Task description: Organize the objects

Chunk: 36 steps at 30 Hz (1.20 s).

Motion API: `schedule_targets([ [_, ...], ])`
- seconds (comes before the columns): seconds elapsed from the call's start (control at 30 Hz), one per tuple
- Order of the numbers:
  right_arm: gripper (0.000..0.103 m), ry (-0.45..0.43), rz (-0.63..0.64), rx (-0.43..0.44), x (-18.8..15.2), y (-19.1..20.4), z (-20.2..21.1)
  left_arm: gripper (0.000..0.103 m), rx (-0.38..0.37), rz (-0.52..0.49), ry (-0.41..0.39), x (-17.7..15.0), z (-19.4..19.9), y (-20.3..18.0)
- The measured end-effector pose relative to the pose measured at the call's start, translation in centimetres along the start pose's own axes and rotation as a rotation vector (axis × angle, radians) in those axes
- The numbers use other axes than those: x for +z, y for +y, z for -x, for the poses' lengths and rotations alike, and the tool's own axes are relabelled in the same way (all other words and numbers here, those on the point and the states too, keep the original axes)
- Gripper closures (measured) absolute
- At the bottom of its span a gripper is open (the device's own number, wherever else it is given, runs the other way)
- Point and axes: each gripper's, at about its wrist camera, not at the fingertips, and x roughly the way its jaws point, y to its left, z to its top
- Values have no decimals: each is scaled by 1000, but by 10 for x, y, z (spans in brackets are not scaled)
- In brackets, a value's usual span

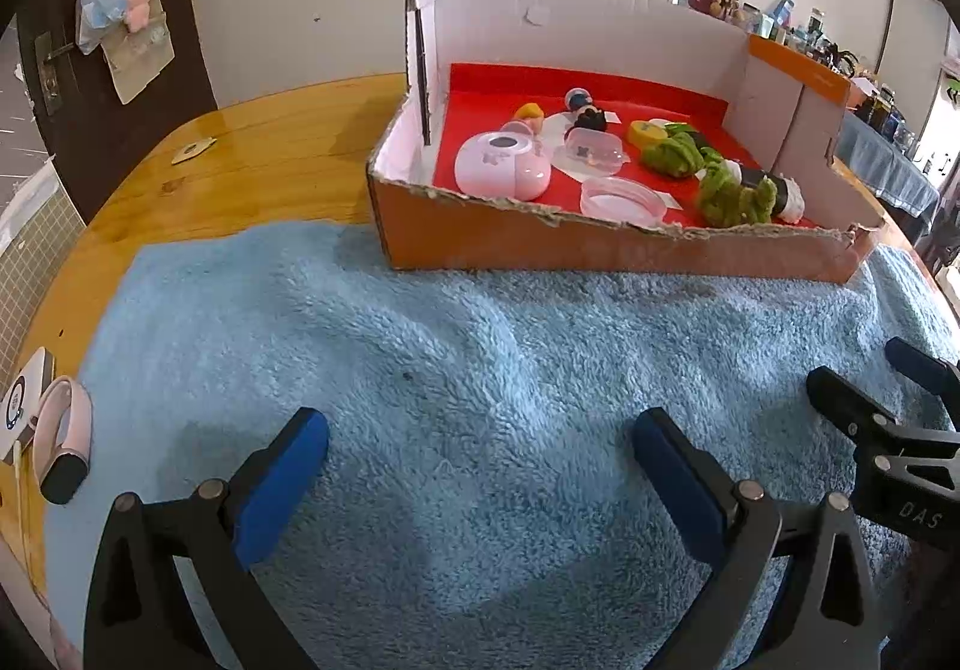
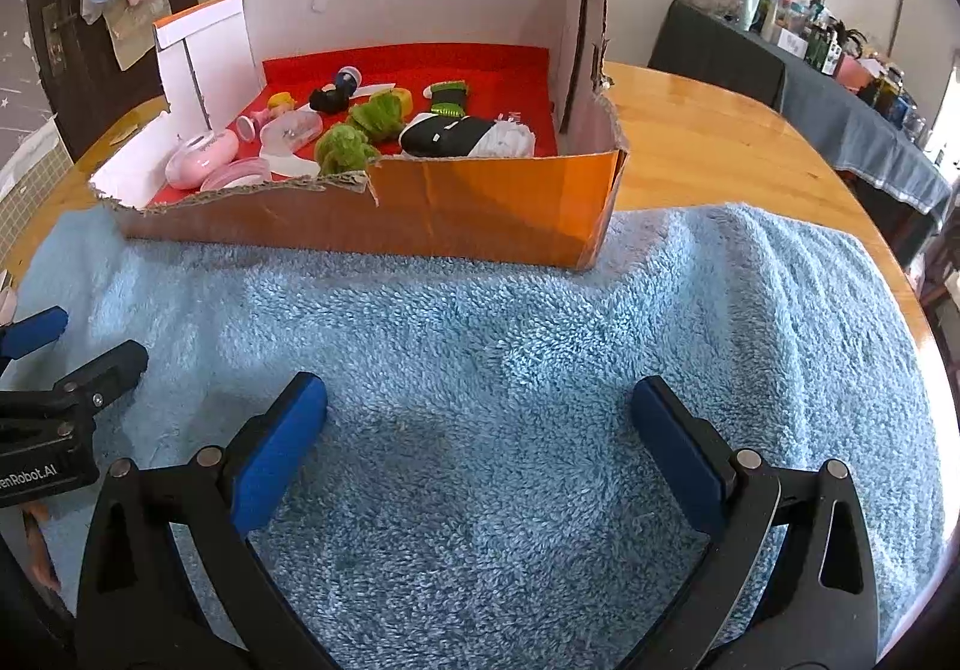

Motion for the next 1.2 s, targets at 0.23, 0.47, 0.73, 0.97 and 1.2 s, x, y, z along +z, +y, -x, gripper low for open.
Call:
schedule_targets([
  [0.23,0,1,0,-1,0,-1,0,0,22,27,-10,-1,1,-2],
  [0.47,0,0,0,-1,-1,-1,1,0,18,17,-12,-2,1,-1],
  [0.73,0,-1,0,-1,-2,-1,1,0,18,17,-12,-2,2,-2],
  [0.97,0,-1,-1,0,-2,-1,1,0,18,17,-12,-2,1,-2],
  [1.2,0,-1,-1,0,-3,-1,1,0,18,17,-12,-2,1,-2],
])
